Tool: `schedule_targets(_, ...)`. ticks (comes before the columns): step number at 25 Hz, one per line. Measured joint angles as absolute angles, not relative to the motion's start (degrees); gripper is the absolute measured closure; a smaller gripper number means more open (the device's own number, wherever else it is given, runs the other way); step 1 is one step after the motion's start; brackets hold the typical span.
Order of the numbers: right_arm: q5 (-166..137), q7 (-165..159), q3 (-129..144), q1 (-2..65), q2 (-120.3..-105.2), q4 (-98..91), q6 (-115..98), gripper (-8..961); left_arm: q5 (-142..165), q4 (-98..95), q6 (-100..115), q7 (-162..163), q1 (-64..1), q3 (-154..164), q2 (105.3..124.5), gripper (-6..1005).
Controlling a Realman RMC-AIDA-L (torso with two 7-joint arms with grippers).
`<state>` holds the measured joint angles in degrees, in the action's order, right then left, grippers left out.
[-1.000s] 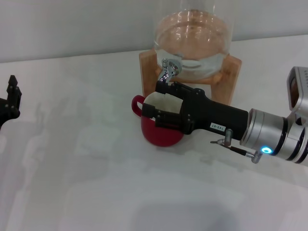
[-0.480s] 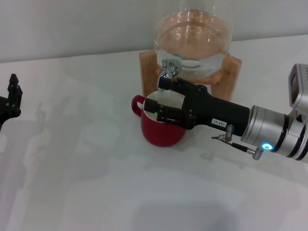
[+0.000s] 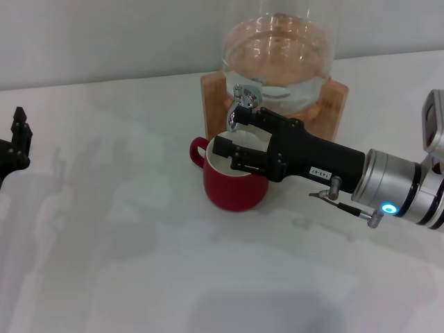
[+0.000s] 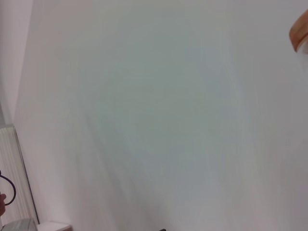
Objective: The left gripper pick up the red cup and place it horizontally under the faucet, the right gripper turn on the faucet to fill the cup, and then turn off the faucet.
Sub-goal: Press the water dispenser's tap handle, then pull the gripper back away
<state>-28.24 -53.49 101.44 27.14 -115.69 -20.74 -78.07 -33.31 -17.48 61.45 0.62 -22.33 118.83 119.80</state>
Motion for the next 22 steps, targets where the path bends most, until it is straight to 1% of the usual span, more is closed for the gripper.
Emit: schedule_targets(22,-28.1,-53.2,100.9,26.5,-115.57,-20.7,-78.4,85,-33.3,-17.5,60.9,0.6,-22.5,118.8,119.79,508)
